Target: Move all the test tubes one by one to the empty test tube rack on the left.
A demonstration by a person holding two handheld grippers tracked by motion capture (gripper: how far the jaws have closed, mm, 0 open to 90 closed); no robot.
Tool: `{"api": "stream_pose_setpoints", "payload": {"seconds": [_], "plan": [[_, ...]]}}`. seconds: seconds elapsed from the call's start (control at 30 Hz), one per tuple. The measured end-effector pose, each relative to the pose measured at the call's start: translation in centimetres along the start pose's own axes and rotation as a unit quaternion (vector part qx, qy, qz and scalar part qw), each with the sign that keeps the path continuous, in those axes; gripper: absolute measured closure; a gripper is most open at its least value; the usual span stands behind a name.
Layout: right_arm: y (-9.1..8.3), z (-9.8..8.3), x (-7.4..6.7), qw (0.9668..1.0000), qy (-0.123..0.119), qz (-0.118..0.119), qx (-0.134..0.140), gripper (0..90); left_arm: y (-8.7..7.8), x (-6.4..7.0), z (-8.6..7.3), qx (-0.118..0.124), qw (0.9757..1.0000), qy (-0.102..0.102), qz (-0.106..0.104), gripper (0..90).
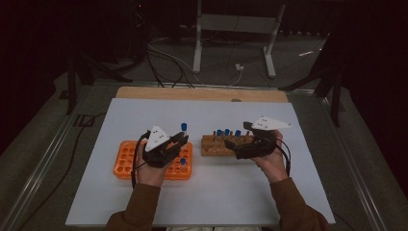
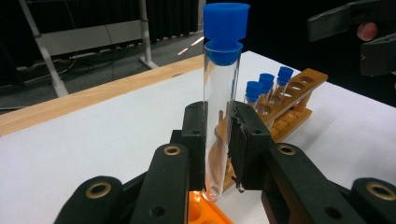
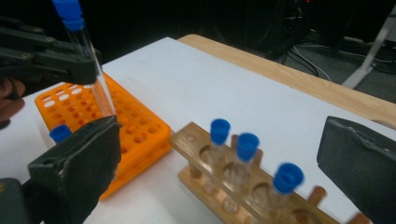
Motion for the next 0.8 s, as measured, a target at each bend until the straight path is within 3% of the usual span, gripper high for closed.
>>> {"api": "stream_pose_setpoints", "payload": {"seconds": [0.33, 0.8], "plan": [[-1.4, -1.2, 1.6, 0.9998, 0.01, -0.017, -0.001, 0.1, -0.9, -0.6, -0.9, -0.002, 0.9999, -0.01, 0.004, 78.2], [-2.4, -2.2, 1.9, 0.9996, 0.01, -0.026, 0.003, 0.1, -1.7, -0.5, -3.5, -0.02, 0.9997, -0.016, 0.001, 78.2]]}}
Point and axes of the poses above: each handheld gripper's, and its own axes: y roughly forward along the jaws, z roughly out of its top, x roughly to its right, the point moved 5 cm from there along y, roughly forward along the jaws, and after that the axes turned 1 degree about y, right-handed, at the moved point
